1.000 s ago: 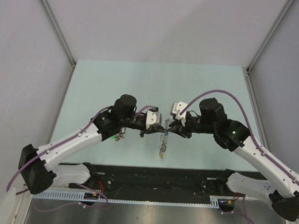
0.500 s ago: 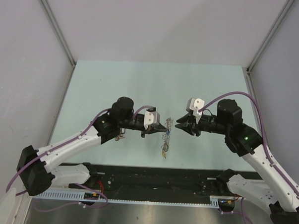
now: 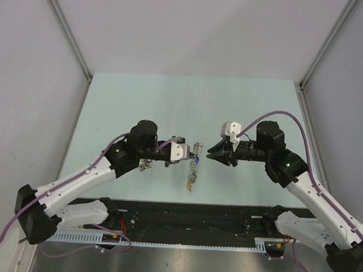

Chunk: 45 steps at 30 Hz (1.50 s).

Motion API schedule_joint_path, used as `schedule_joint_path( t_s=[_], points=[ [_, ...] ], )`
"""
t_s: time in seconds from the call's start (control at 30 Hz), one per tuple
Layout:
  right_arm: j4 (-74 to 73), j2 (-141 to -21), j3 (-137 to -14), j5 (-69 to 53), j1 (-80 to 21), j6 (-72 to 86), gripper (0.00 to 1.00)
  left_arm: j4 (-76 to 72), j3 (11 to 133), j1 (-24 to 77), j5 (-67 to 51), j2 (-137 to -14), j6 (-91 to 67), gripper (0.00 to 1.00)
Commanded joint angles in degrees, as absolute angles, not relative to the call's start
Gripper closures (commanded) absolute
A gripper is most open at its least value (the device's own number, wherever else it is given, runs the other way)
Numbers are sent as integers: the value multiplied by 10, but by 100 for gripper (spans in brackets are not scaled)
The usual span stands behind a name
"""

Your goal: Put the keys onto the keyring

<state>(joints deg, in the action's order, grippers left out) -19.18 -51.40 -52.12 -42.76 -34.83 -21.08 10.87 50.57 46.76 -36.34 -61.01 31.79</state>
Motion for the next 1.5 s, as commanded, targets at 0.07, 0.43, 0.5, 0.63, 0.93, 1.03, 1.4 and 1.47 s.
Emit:
schedule_joint_path(
  t_s=[0.07, 0.43, 0.5, 0.63, 0.93, 1.03, 1.4, 1.47],
  points=[
    [-133, -535, -519, -432, -359, -220, 74, 93, 513, 469, -354, -585, 365, 100],
    [-127, -547, -519, -428, -384, -228, 81, 45, 500, 469, -383, -575, 330, 100],
    [-129, -549, -519, -425, -387, -229, 81, 38, 498, 469, -388, -575, 323, 100],
    [-129, -548, -519, -420, -391, -229, 81, 29, 497, 469, -403, -576, 312, 100],
    [-130, -547, -519, -420, -392, -230, 94, 27, 499, 469, -412, -582, 304, 100],
    [-133, -543, -519, -415, -392, -230, 100, 44, 507, 469, -406, -591, 308, 100],
    [-142, -540, -523, -385, -408, -236, 100, 105, 548, 474, -368, -635, 301, 100],
    [-145, -540, -525, -376, -412, -237, 100, 112, 555, 476, -360, -640, 301, 100]
  ],
)
